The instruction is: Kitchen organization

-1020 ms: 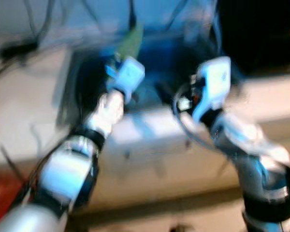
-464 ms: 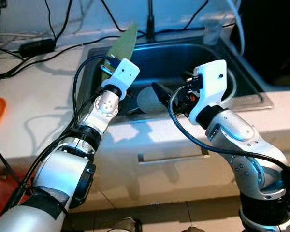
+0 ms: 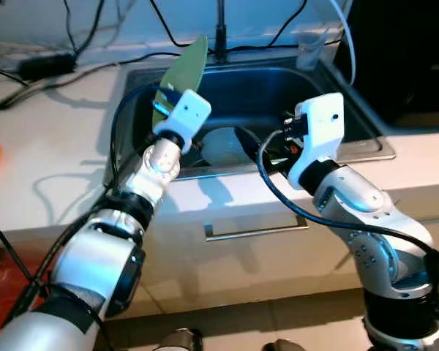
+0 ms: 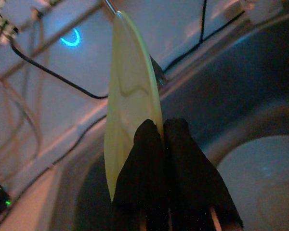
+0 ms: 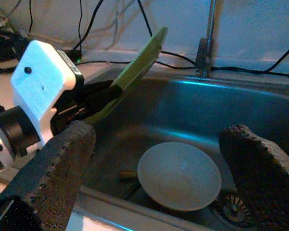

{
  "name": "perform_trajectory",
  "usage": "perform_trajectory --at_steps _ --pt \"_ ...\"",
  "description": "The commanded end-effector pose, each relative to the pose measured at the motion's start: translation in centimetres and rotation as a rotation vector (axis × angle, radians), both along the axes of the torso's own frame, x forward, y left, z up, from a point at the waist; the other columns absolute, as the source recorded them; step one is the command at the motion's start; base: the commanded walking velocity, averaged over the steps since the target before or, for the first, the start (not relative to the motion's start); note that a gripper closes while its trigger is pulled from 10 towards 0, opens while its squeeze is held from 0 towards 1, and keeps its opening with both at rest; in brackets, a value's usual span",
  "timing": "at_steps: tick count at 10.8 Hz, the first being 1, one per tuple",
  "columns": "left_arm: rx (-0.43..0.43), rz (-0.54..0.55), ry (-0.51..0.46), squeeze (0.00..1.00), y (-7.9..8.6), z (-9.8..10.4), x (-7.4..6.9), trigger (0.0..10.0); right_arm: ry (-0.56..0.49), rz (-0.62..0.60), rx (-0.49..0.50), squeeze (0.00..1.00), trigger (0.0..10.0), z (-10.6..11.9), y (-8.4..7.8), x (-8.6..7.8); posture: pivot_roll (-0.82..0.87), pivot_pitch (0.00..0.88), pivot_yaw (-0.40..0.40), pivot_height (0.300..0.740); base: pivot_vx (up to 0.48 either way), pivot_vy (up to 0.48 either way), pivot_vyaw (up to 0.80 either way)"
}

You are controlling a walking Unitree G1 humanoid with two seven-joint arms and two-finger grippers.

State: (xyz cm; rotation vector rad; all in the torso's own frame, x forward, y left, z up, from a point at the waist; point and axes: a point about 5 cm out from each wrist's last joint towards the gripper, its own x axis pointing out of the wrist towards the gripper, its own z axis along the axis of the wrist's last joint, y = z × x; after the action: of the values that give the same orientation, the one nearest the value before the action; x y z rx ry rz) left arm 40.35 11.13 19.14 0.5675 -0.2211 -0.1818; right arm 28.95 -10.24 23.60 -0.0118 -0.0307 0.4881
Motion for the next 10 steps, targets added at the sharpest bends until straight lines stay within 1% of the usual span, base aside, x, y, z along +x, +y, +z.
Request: perform_trajectory --at_steps 1,2,3,4,5,6,7,8,9,10 --pt "-0.035 0.016 -0.047 0.00 0.0 1.0 0.1 0.0 -0.001 0.010 -0.007 0.00 10.0 0.2 0.0 0.1 -0.11 0.098 0.021 0.740 0.000 0.000 0.00" --pt "-0.053 0.022 -0.037 0.00 -0.4 0.2 -0.1 0.0 0.012 0.018 -0.028 0.00 10.0 -0.2 -0.1 0.3 -0.12 0.100 -0.004 0.740 0.000 0.000 0.00" --pt "-0.061 0.026 -0.052 0.00 0.0 0.6 -0.1 0.0 0.014 0.053 -0.028 0.00 10.0 0.2 0.8 0.4 -0.12 0.088 -0.016 0.740 0.000 0.000 0.00" --pt "-0.058 0.043 -0.069 0.00 0.7 1.3 0.1 0.0 -0.008 0.075 -0.018 0.00 10.0 1.0 1.4 0.6 -0.09 0.064 -0.015 0.740 0.000 0.000 0.00" --pt "-0.046 0.064 -0.077 0.00 1.1 1.8 0.3 0.0 -0.014 0.082 -0.011 0.00 10.0 1.0 1.4 0.8 -0.08 0.064 -0.009 0.740 0.000 0.000 0.00" --pt "-0.045 0.070 -0.052 0.00 1.2 1.7 0.5 0.0 -0.008 0.081 -0.015 0.00 10.0 0.6 1.7 1.0 -0.08 0.083 0.009 0.740 0.000 0.000 0.00" --pt "-0.004 0.024 -0.027 0.00 0.5 1.4 0.4 0.0 -0.012 0.067 -0.006 0.00 10.0 0.6 2.0 0.8 -0.09 0.081 0.048 0.740 0.000 0.000 0.00" --pt "0.010 0.002 -0.013 0.00 0.0 1.5 0.5 0.0 0.012 0.040 0.002 0.00 10.0 0.3 1.8 0.6 -0.09 0.088 0.068 0.740 0.000 0.000 0.00" --pt "0.034 -0.028 -0.005 0.00 -0.6 1.6 0.5 0.5 0.020 0.020 -0.001 0.00 10.0 0.1 1.7 0.4 -0.12 0.094 0.100 0.740 0.000 0.000 0.00" --pt "0.075 -0.080 0.014 0.00 -1.6 1.7 0.5 3.2 0.028 0.003 0.028 0.00 10.0 0.2 1.4 0.1 -0.13 0.097 0.124 0.740 0.000 0.000 0.00"
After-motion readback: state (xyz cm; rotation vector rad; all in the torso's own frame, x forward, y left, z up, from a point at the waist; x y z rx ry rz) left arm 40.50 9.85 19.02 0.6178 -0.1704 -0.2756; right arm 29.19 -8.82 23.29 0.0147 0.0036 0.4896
